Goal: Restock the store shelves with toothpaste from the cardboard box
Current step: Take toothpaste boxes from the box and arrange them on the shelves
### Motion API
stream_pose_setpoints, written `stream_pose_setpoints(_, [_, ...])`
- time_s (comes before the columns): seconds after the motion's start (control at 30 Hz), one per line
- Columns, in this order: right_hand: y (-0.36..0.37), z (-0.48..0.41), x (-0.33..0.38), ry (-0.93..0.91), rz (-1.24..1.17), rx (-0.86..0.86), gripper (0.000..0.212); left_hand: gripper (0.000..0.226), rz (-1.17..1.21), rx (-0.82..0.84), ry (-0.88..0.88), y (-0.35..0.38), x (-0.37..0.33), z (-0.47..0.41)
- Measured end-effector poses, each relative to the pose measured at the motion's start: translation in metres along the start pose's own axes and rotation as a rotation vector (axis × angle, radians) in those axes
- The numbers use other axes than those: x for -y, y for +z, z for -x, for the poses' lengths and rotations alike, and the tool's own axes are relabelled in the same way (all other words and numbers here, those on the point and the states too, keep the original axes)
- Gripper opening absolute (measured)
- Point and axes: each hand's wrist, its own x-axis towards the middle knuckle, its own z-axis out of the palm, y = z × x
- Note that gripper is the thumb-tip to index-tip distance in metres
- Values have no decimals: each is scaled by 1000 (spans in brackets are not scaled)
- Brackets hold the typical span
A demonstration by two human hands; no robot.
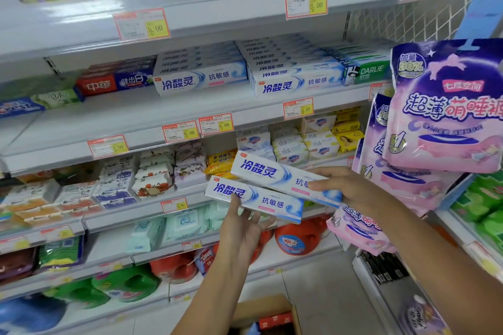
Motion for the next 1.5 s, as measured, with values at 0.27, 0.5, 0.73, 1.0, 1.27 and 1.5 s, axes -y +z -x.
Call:
stream_pose_setpoints(0.27, [49, -3, 9, -122, 37, -26, 21, 77, -113, 91, 124, 40, -4, 5])
stream_pose_setpoints(0.5, [65, -1, 14, -258, 86, -310, 85, 36, -4, 229, 315, 71, -16, 15])
stream_pose_setpoints(0.73, [64, -1, 37, -425, -356, -391, 92, 58, 10, 307, 333, 104, -23, 18])
stream_pose_setpoints(1.0, [-24, -1, 74, -473, -287, -187, 100, 93, -924, 288, 522, 83, -89, -1])
stream_pose_setpoints(1.27, [-47, -36, 125, -559, -75, -287, 30, 81, -1180, 277, 740, 147, -111, -9])
stream_pose_setpoints(1.5, [-64, -77, 153, -616, 192, -597, 38, 83, -1184, 170, 897, 198, -123, -53])
